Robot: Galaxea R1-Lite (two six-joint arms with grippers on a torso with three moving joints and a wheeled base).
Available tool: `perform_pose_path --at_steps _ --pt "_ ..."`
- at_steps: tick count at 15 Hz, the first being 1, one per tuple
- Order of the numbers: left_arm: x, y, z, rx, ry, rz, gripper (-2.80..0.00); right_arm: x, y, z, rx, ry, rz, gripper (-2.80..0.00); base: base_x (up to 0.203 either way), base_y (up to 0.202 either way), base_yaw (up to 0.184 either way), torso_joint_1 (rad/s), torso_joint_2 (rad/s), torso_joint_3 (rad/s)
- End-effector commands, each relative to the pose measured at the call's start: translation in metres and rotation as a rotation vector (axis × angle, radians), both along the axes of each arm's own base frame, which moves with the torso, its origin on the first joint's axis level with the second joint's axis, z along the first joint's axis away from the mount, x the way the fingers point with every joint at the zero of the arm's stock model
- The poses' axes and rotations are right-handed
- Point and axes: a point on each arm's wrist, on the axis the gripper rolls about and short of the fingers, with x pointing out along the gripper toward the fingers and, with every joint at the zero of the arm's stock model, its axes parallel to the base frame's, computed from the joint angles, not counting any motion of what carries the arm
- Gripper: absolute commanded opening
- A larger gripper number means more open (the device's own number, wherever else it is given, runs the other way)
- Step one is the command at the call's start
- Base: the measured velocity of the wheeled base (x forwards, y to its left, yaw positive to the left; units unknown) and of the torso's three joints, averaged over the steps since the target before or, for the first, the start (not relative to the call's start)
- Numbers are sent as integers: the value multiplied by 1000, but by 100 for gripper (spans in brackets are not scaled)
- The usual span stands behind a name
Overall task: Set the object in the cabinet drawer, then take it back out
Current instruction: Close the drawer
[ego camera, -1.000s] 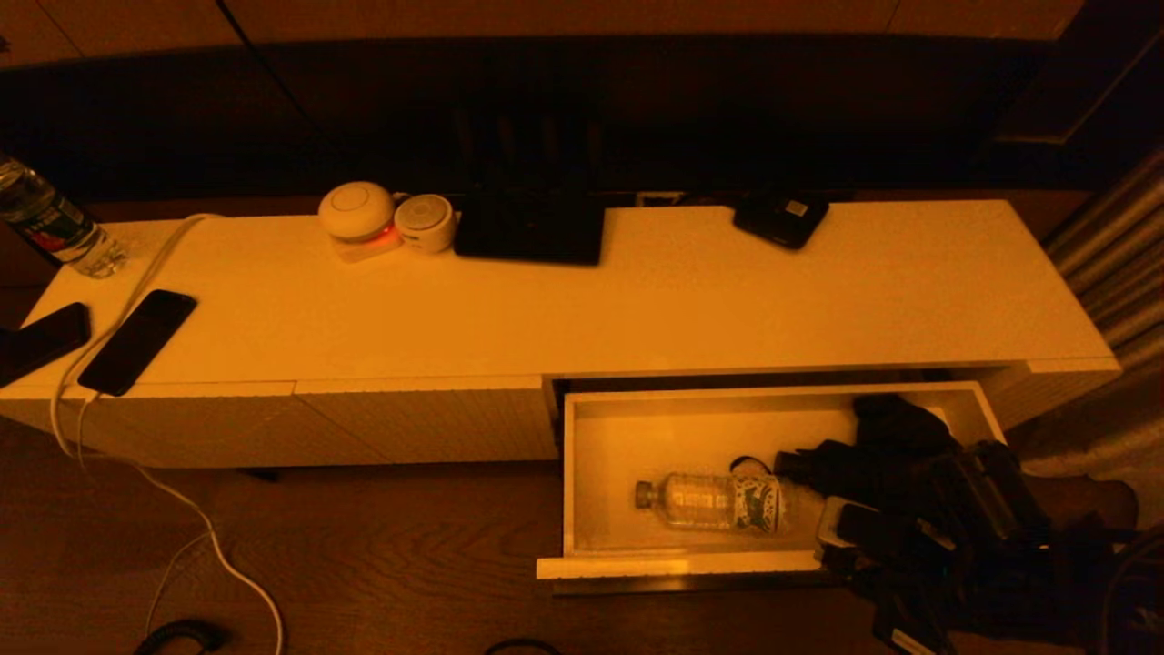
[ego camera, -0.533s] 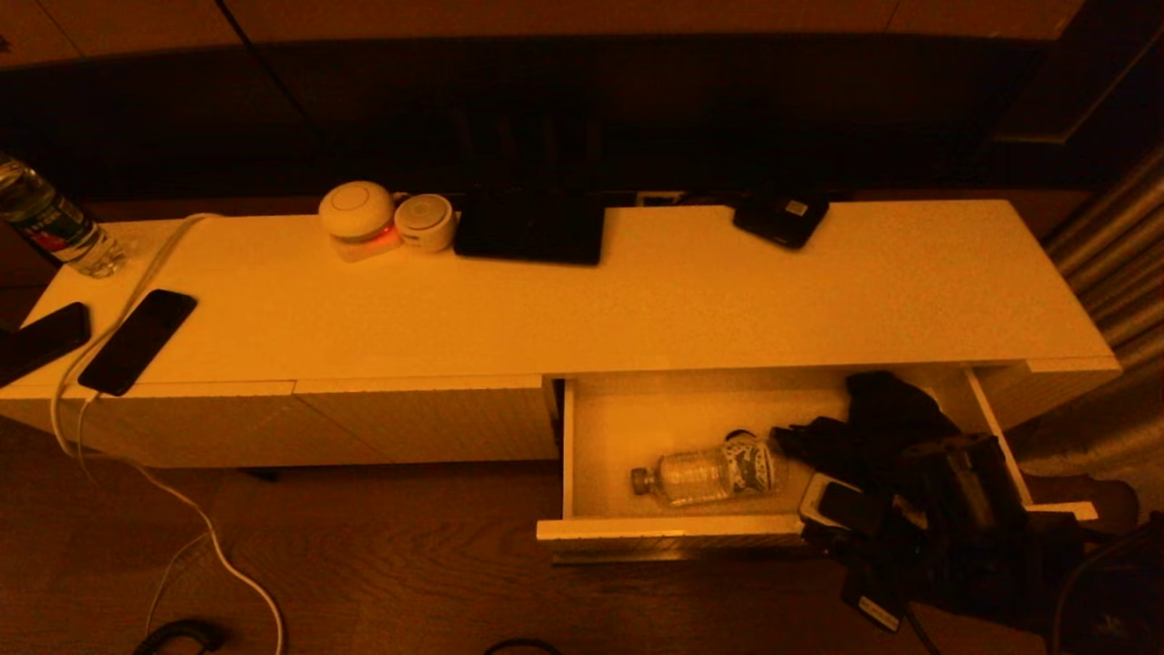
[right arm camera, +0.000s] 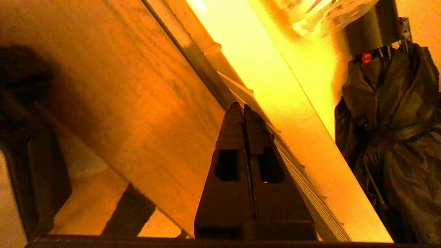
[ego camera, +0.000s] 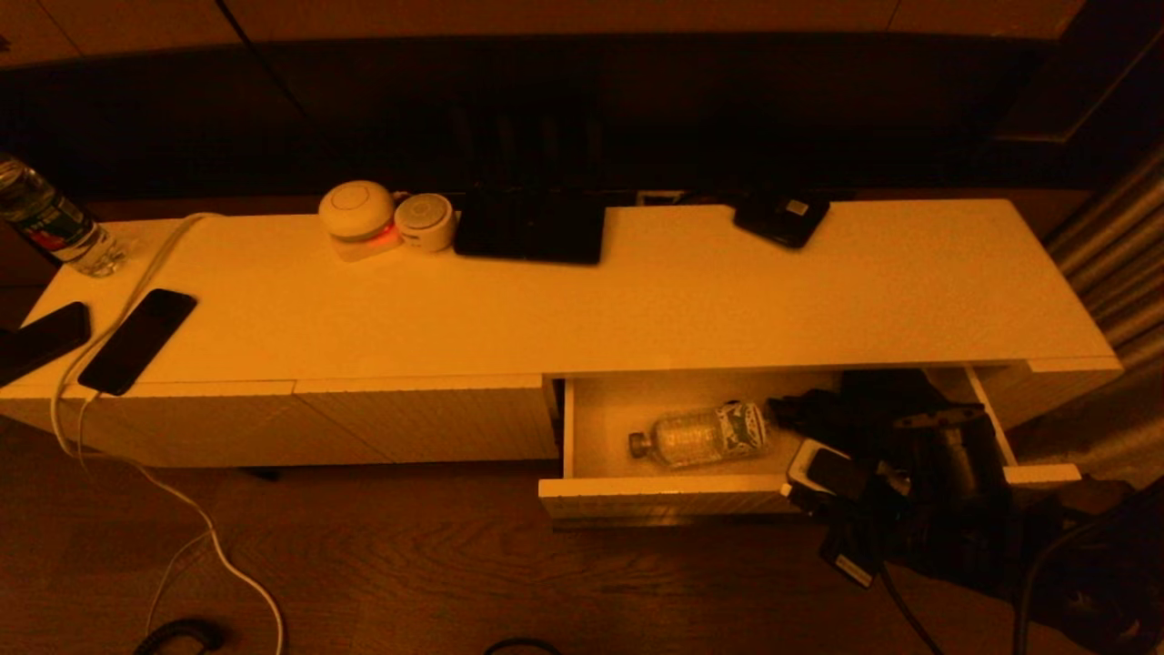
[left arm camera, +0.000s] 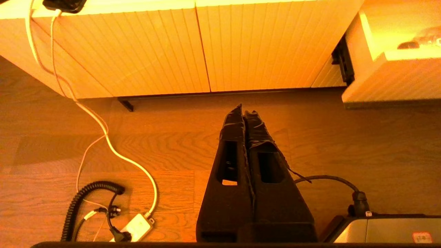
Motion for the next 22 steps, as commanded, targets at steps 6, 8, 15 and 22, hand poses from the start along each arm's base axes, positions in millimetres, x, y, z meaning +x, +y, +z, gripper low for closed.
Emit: perform_pose_path --at_steps 6,8,15,22 --pt "0 0 0 0 0 0 -280 19 3 7 -2 -95 -43 -280 0 0 0 0 0 0" --pt "0 0 0 0 0 0 -280 26 4 8 1 -133 -62 -280 0 0 0 0 0 0" --pt "0 0 0 0 0 0 -280 46 11 9 10 -252 -107 -280 0 0 0 0 0 0" --pt "0 0 0 0 0 0 -280 63 17 10 31 -351 -127 -280 0 0 0 0 0 0"
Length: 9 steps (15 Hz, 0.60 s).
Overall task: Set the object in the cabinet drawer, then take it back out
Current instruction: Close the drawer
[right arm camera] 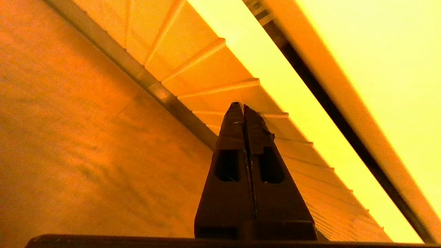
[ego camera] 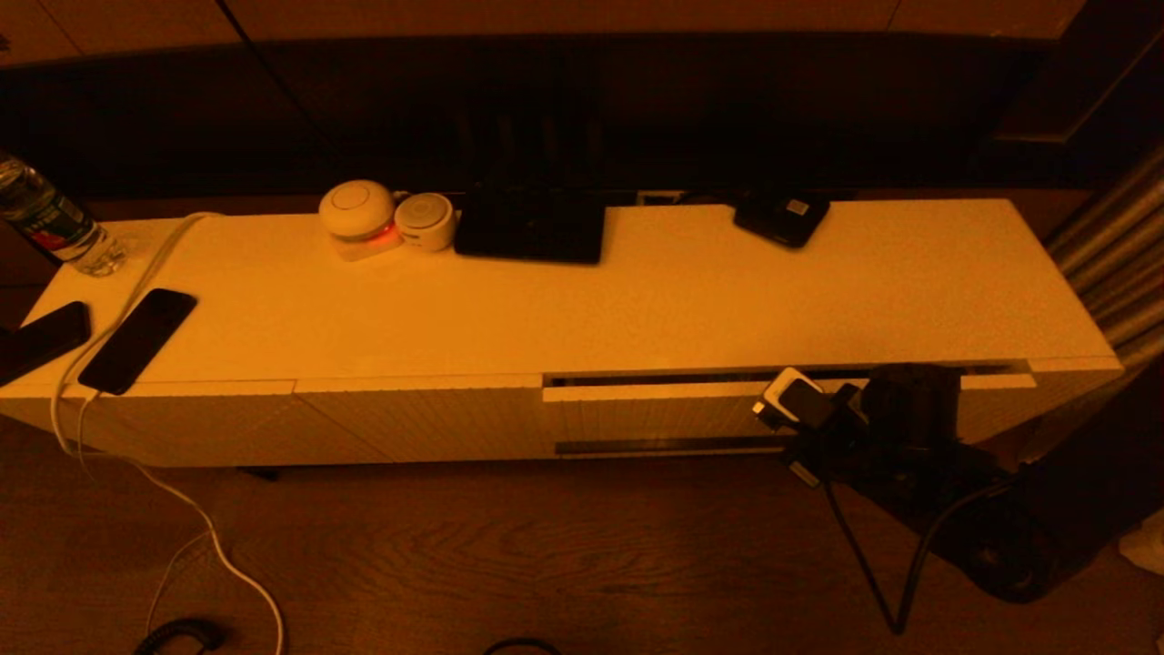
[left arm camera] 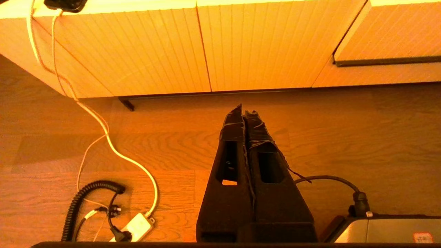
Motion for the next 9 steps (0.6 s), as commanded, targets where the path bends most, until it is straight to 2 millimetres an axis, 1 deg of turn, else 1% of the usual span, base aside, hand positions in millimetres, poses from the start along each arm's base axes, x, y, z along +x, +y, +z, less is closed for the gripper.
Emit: perform_pose_path --at_steps 1,7,9 --pt "0 0 0 0 0 0 -280 4 1 0 0 -9 -2 -280 0 0 0 0 0 0" --pt "0 0 0 0 0 0 -280 19 6 5 16 -63 -65 -280 0 0 0 0 0 0" --pt "0 0 0 0 0 0 -280 21 6 5 18 -69 -73 -280 0 0 0 0 0 0"
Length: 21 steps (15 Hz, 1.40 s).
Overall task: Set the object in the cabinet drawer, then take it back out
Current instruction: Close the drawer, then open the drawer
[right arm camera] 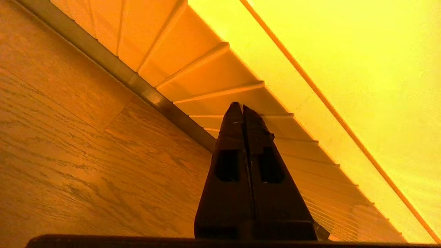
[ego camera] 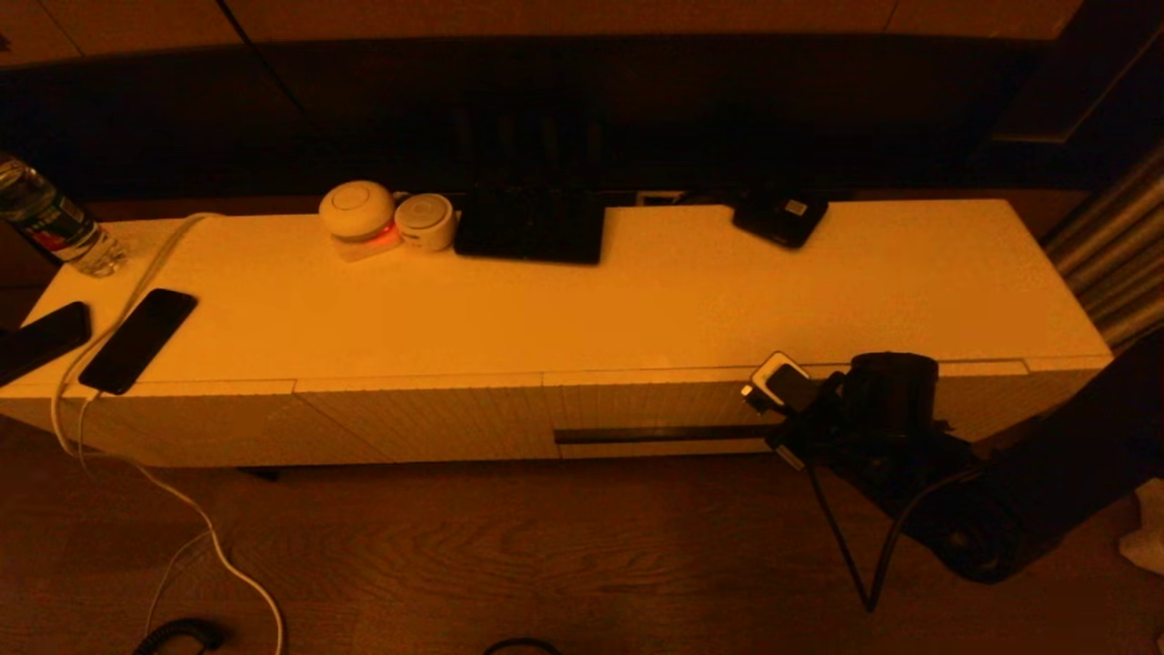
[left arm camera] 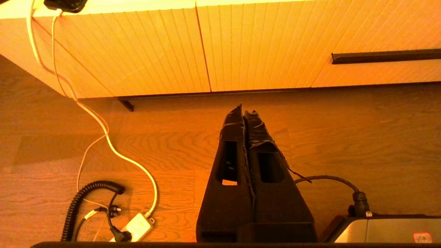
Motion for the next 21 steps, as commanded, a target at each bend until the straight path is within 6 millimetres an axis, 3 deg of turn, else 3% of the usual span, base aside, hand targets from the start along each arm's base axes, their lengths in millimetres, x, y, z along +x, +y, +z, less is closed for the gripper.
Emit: perform_pose_path --at_steps 1,4,7,11,14,18,21 --pt "0 0 0 0 0 0 -280 3 1 0 -1 -15 -9 -280 0 0 0 0 0 0" --pt "0 0 0 0 0 0 -280 -8 -2 4 -13 -3 -11 -280 0 0 0 0 0 0" --pt "0 0 0 0 0 0 -280 -31 -10 12 -43 46 -2 -280 0 0 0 0 0 0" --pt "0 0 0 0 0 0 -280 -78 -26 38 -106 189 51 -280 0 0 0 0 0 0" --pt "0 0 0 0 0 0 -280 -125 -43 52 -213 320 149 -280 0 0 0 0 0 0" --pt "0 0 0 0 0 0 -280 -172 -60 24 -463 440 373 -280 0 0 0 0 0 0" --pt "0 0 0 0 0 0 -280 -176 -61 16 -530 469 441 -280 0 0 0 0 0 0"
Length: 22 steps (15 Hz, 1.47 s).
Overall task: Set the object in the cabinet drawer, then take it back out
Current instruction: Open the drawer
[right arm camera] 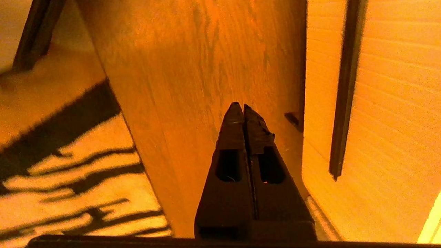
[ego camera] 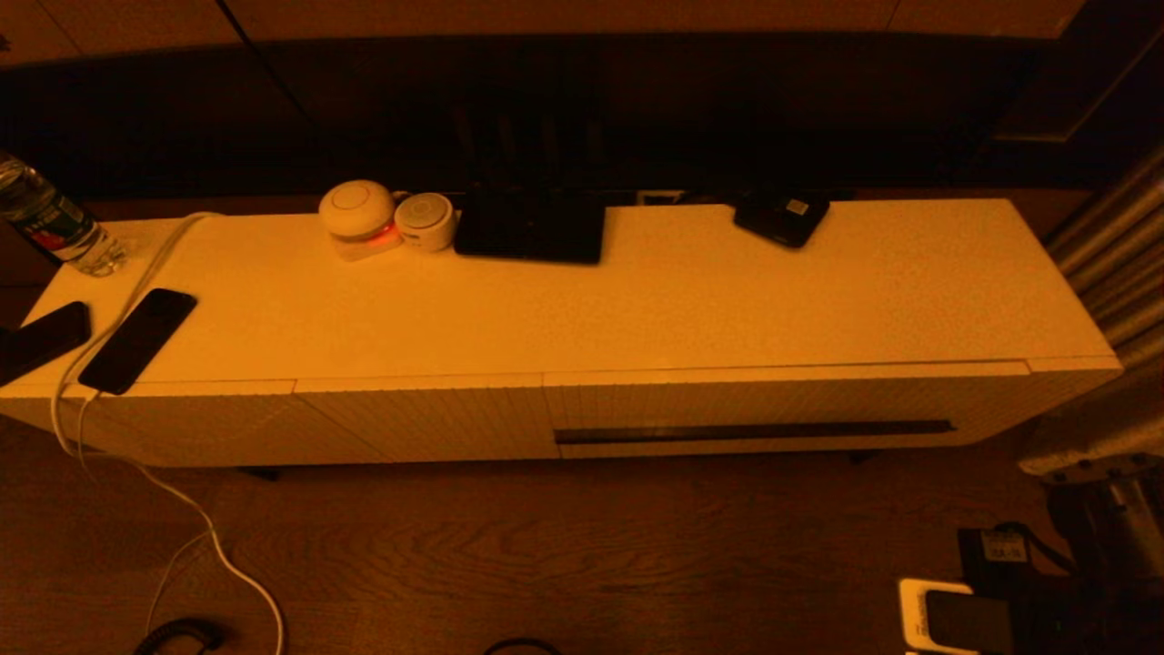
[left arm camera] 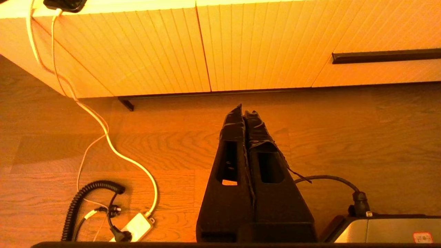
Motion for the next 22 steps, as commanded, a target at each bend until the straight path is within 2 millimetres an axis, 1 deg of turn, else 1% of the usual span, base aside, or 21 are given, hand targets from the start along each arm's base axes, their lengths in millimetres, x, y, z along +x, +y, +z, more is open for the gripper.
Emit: perform_pose_path --at_steps 1,4,6,10,13,15,18,19,22 --pt "0 0 0 0 0 0 -280 -1 0 -3 -16 4 17 -280 0 0 0 0 0 0" --pt "0 0 0 0 0 0 -280 6 3 -14 -15 44 40 -280 0 0 0 0 0 0" --pt "0 0 0 0 0 0 -280 15 7 -24 4 65 64 -280 0 0 0 0 0 0" --pt "0 0 0 0 0 0 -280 48 17 -50 39 70 86 -280 0 0 0 0 0 0" --pt "0 0 0 0 0 0 -280 79 14 -62 96 17 79 -280 0 0 0 0 0 0" --pt "0 0 0 0 0 0 -280 97 11 -63 122 -33 66 -280 0 0 0 0 0 0" --pt "0 0 0 0 0 0 -280 109 10 -60 137 -63 67 -280 0 0 0 0 0 0" --pt "0 0 0 0 0 0 -280 113 10 -59 140 -71 68 -280 0 0 0 0 0 0" --pt "0 0 0 0 1 0 -280 115 9 -59 102 -92 111 -280 0 0 0 0 0 0"
